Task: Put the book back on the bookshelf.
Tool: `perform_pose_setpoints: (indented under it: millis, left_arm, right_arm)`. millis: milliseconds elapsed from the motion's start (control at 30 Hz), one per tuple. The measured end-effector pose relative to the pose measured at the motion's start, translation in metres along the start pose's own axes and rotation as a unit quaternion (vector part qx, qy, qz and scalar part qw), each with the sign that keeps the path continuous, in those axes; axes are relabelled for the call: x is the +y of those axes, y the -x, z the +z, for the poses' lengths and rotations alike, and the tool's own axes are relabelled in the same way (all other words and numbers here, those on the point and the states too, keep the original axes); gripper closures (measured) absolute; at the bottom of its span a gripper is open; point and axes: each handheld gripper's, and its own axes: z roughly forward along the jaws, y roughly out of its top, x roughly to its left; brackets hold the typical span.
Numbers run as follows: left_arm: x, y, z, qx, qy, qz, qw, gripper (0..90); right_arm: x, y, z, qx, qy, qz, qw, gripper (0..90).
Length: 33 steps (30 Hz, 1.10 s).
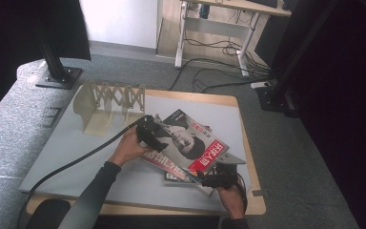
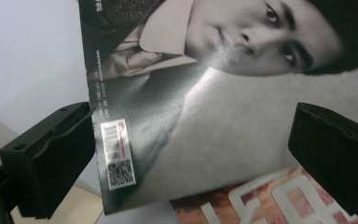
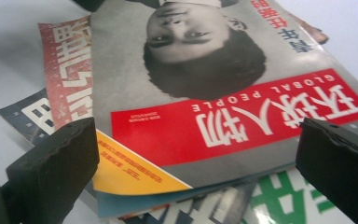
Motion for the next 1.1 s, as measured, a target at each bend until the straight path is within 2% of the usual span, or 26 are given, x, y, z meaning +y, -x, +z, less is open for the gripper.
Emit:
perform_pose_setpoints:
  millis: [67, 200, 433, 500, 667, 867, 1100]
  left_arm:
    - [0.0, -0.003, 0.003, -0.006, 0.0, -0.005, 1.0, 1.4]
    - [-0.002, -0.004, 0.01, 0.0, -0.008, -0.006, 1.0, 0.7]
    - [0.002, -0.004, 0.016, 0.002, -0.016, 0.003, 0.9999, 1.0]
    - [0.004, -0.003, 0.019, -0.001, -0.018, 0.0, 0.9998, 1.0]
    - [0.005, 0.001, 0.02, -0.001, -0.007, -0.002, 1.0, 0.1]
    - [0.005, 0.008, 0.019, -0.006, 0.001, 0.008, 1.0, 0.7]
    - [0.003, 0.004, 0.021, 0.025, -0.009, -0.005, 0.9996, 0.0]
  right_arm:
    - [0.001, -0.002, 0.003, 0.003, -0.001, -0.003, 1.0, 0.0]
    - [0.003, -0.009, 0.008, 0.006, -0.004, -0.007, 0.9999, 0.0]
    - [0.004, -0.015, 0.014, 0.012, -0.008, -0.015, 0.9998, 0.0]
    - [0.003, -0.016, 0.015, 0.013, -0.01, -0.018, 0.9997, 0.0]
    - [0.001, -0.016, 0.016, 0.012, -0.011, -0.015, 0.9998, 0.0]
    - [-0.001, -0.012, 0.014, 0.007, -0.01, -0.009, 0.9999, 0.0]
    - [-0.002, -0.01, 0.012, 0.005, -0.01, -0.011, 0.9999, 0.0]
